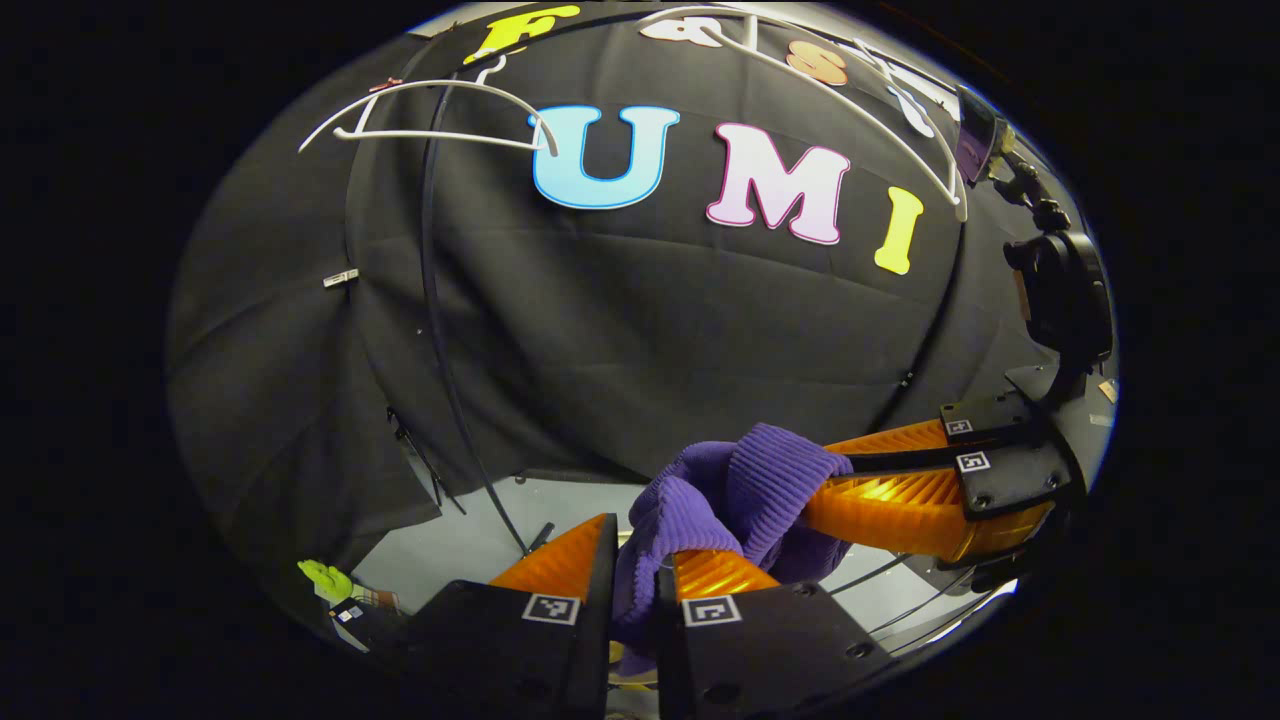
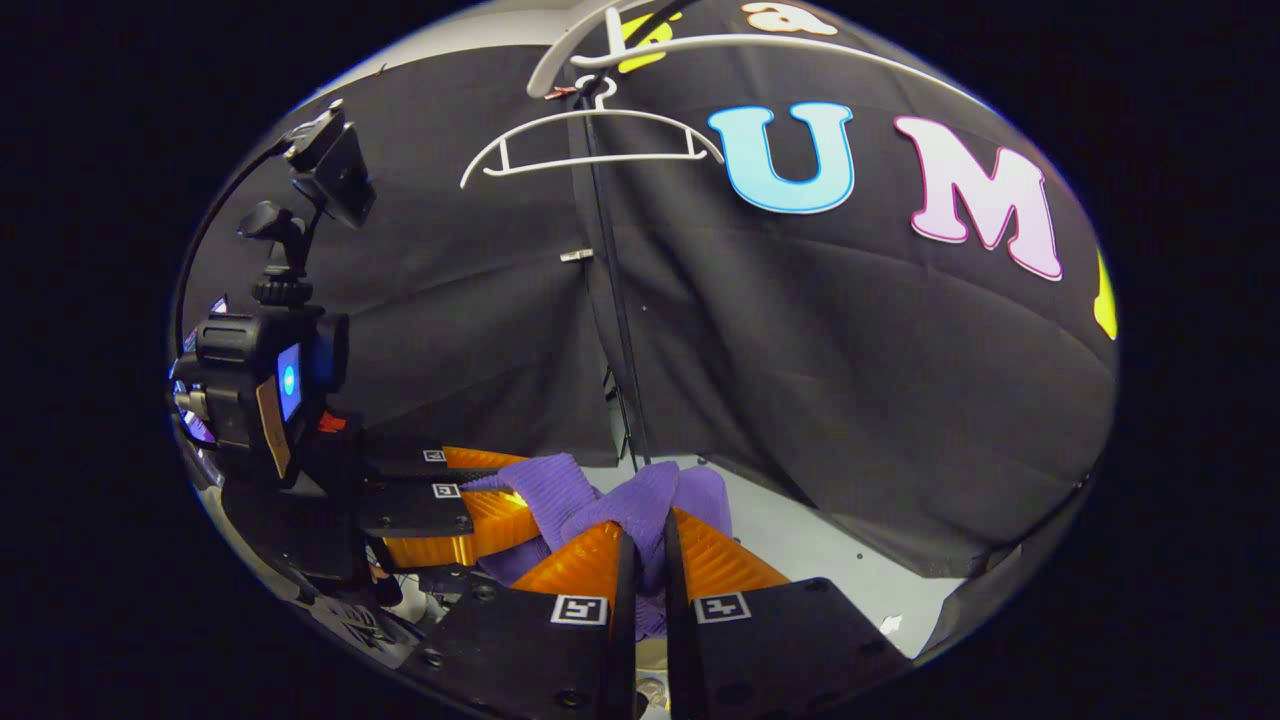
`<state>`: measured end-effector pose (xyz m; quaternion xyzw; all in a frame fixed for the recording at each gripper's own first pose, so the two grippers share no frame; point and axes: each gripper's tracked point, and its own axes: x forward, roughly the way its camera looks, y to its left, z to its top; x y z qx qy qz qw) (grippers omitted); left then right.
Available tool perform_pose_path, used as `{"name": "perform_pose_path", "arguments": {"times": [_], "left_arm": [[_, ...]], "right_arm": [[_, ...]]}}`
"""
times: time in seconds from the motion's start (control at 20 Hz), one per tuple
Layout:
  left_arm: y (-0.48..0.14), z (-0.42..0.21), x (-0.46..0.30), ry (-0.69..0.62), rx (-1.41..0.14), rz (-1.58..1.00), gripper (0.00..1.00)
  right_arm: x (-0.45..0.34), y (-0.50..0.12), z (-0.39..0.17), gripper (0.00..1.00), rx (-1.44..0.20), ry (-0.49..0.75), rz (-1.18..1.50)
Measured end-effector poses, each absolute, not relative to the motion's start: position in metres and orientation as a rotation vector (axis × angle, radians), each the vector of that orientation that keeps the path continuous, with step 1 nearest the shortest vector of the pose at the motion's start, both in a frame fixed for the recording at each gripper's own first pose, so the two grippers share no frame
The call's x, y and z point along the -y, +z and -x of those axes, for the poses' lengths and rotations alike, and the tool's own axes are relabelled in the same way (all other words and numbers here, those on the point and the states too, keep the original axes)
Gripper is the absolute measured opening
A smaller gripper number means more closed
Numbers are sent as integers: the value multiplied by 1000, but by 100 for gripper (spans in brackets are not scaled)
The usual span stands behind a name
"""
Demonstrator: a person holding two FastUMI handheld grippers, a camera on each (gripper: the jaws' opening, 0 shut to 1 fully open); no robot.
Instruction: Grasp the clothes on the hanger with both hands and then place them into the laundry hamper below.
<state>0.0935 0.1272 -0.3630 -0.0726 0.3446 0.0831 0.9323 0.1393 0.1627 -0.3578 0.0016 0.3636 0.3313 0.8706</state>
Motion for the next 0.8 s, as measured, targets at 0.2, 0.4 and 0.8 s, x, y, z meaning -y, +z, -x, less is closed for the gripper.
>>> {"name": "perform_pose_path", "arguments": {"times": [0.2,0.4,0.8], "left_arm": [[-364,-85,-131,192,-720,185,63],[-363,-81,-137,221,-747,205,95],[-362,-60,-138,228,-764,209,95]], "right_arm": [[-164,-350,-140,63,-746,666,0],[-155,-353,-137,91,-740,658,60],[-143,-352,-134,99,-750,609,45]]}}
